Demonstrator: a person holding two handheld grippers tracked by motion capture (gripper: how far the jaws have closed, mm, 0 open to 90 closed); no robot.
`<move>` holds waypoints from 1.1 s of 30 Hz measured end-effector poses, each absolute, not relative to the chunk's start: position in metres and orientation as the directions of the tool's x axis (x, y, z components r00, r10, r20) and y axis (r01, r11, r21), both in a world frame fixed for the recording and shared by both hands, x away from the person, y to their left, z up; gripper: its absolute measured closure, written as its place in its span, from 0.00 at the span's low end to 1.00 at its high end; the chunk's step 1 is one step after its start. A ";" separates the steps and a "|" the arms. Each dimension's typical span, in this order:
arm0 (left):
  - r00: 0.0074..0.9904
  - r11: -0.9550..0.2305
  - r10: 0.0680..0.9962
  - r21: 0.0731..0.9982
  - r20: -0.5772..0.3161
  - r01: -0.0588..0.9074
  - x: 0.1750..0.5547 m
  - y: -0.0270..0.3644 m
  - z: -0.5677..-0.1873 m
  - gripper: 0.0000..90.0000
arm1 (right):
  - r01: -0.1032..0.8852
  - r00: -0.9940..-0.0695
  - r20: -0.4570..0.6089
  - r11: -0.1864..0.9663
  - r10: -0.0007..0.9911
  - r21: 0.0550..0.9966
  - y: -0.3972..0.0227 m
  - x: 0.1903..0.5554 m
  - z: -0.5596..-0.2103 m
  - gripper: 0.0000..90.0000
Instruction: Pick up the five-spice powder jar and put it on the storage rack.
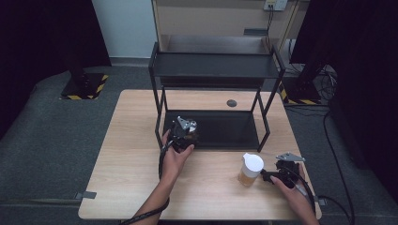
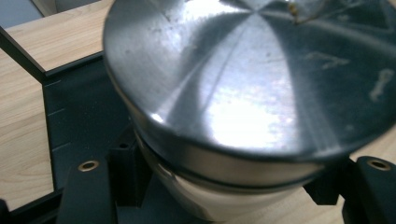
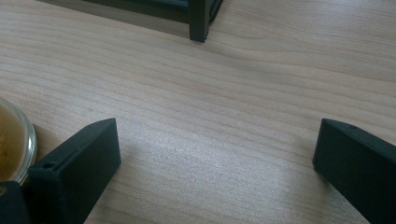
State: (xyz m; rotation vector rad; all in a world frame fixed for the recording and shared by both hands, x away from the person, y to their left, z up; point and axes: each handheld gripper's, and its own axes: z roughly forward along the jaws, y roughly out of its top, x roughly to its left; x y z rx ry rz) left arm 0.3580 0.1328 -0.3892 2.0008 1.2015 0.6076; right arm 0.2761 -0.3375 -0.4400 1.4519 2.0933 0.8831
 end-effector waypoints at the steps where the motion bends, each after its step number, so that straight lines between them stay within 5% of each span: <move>1: 0.456 -0.312 0.889 0.772 0.033 0.553 0.358 0.133 -0.389 0.33 | 0.654 -0.351 0.001 0.244 0.936 0.716 -0.338 0.276 -0.440 0.02; 33: 0.441 -0.296 0.897 0.767 0.018 0.569 0.385 0.119 -0.413 0.33 | 0.654 -0.353 0.001 0.246 0.936 0.716 -0.338 0.276 -0.440 0.02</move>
